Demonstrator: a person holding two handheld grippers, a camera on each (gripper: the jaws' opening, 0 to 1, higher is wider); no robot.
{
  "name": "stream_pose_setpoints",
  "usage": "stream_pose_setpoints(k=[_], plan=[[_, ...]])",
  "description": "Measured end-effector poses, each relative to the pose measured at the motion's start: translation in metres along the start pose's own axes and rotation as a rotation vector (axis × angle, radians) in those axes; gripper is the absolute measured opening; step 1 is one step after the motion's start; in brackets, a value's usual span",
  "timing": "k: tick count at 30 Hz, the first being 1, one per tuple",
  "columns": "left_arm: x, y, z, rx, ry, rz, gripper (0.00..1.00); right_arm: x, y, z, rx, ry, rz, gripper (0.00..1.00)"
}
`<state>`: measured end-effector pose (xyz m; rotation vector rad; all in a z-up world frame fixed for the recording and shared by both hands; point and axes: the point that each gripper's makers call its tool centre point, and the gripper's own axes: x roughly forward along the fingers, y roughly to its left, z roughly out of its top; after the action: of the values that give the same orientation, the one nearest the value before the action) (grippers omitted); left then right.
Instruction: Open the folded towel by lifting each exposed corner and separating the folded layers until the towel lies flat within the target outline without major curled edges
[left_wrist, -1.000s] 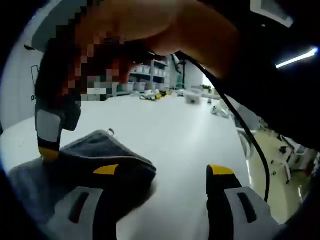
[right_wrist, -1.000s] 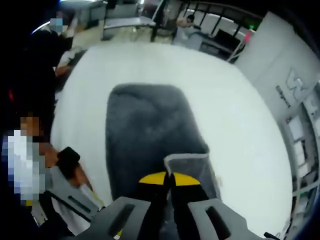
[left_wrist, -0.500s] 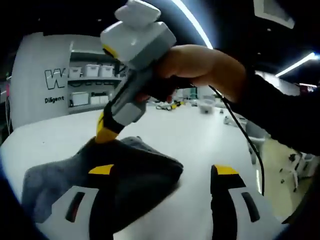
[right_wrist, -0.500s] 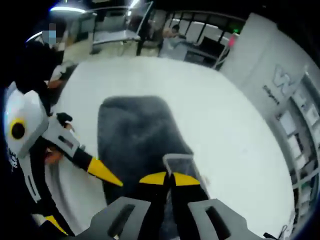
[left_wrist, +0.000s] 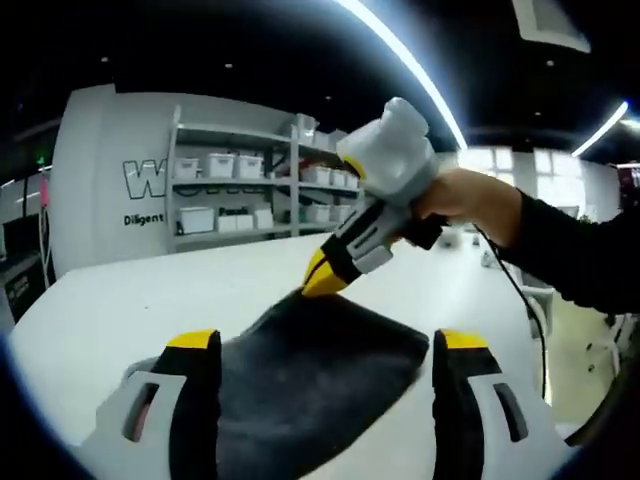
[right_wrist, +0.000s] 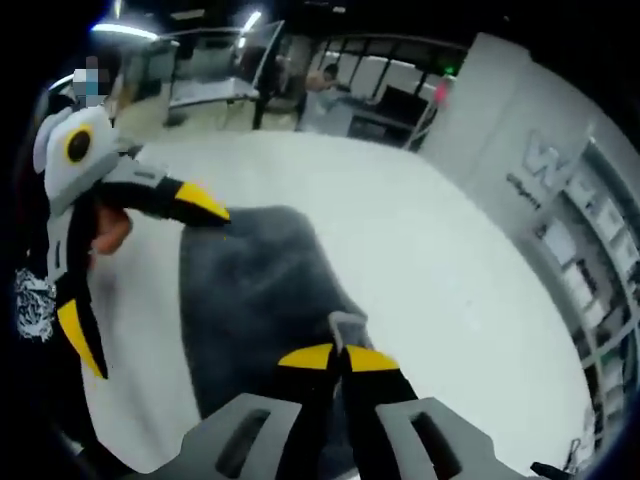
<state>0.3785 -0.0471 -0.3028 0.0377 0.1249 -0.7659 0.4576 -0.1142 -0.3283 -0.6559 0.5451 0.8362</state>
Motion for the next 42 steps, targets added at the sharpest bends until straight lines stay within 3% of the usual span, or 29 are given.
stream_pose_setpoints(k=[6,10,18,24,29,35,42], plan=[[-0.012,0.029,0.009,0.038,-0.022,0.031,0.89,-0.002,-0.018,-0.011,-0.018,0.005,-0.104,0.0],[-0.021,0.049,0.01,0.087,-0.013,0.076,0.88,-0.002,-0.024,-0.017,-0.015,0.003,-0.13,0.0],[-0.038,0.075,0.025,0.093,-0.048,0.122,0.89,-0.011,-0.031,-0.02,0.034,-0.037,-0.157,0.0],[-0.048,0.09,0.026,0.082,-0.057,0.144,0.91,-0.008,-0.041,-0.028,0.031,-0.021,-0.189,0.0],[-0.055,0.1,0.026,0.034,-0.069,0.167,0.9,0.01,-0.053,-0.047,0.05,-0.006,-0.22,0.0],[-0.067,0.113,0.033,0.026,-0.093,0.198,0.89,0.015,-0.061,-0.055,0.102,-0.034,-0.217,0.0],[-0.073,0.123,0.03,0.016,-0.094,0.225,0.89,0.011,-0.071,-0.064,0.148,-0.061,-0.238,0.0]])
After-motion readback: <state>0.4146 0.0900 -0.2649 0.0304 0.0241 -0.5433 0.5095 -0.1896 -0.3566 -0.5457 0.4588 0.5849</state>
